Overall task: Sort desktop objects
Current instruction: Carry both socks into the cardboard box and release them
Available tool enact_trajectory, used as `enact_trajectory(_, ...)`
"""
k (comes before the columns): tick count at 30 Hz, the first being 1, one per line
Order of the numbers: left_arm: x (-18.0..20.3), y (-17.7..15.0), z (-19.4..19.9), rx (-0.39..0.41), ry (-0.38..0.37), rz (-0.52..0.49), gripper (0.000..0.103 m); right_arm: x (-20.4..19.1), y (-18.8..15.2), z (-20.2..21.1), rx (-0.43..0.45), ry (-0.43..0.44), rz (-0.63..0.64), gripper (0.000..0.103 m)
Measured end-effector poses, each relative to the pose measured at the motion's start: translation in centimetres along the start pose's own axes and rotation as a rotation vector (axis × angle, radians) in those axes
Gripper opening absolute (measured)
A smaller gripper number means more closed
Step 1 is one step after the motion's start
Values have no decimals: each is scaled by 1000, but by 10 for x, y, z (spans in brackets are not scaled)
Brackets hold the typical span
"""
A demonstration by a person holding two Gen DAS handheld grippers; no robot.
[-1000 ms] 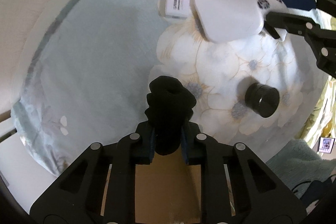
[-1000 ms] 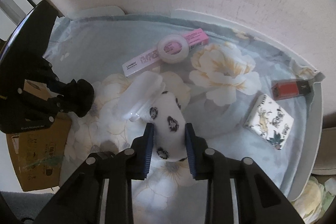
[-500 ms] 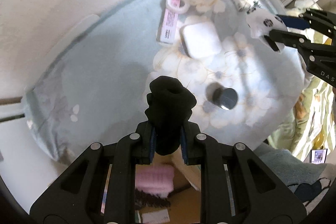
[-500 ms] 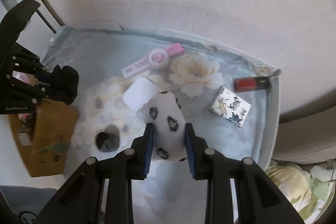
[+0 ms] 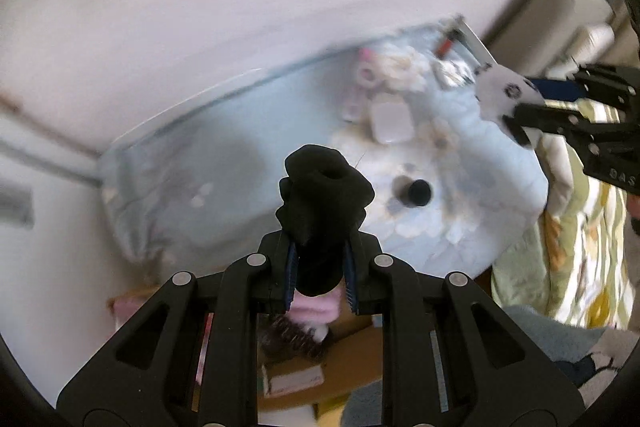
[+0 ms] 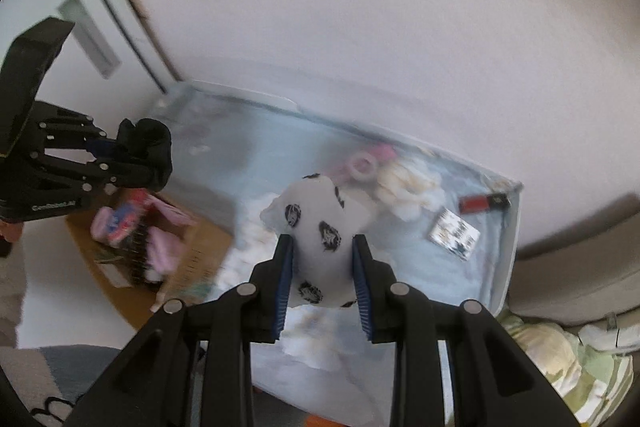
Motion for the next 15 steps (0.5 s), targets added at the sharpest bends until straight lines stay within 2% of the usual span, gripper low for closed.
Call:
enact_trajectory(4,-31,-30,20,40,-47,110,17,-41,9,2,9,47,45,27)
enact_trajectory(9,-82,-74,25,25,-13,225,17,-96,14,-8,-1,113,115,27)
enact_trajectory(15,-129,-121,17,4,-8,361,17,-159,11,-40,-50,185,191,27)
Point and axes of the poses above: each gripper's, at about its wrist camera, not at the fingertips, and z roughly against the way its jaws point, x to its right, y to its top, the point moved 8 cm from there along -z, roughly the way its jaws point
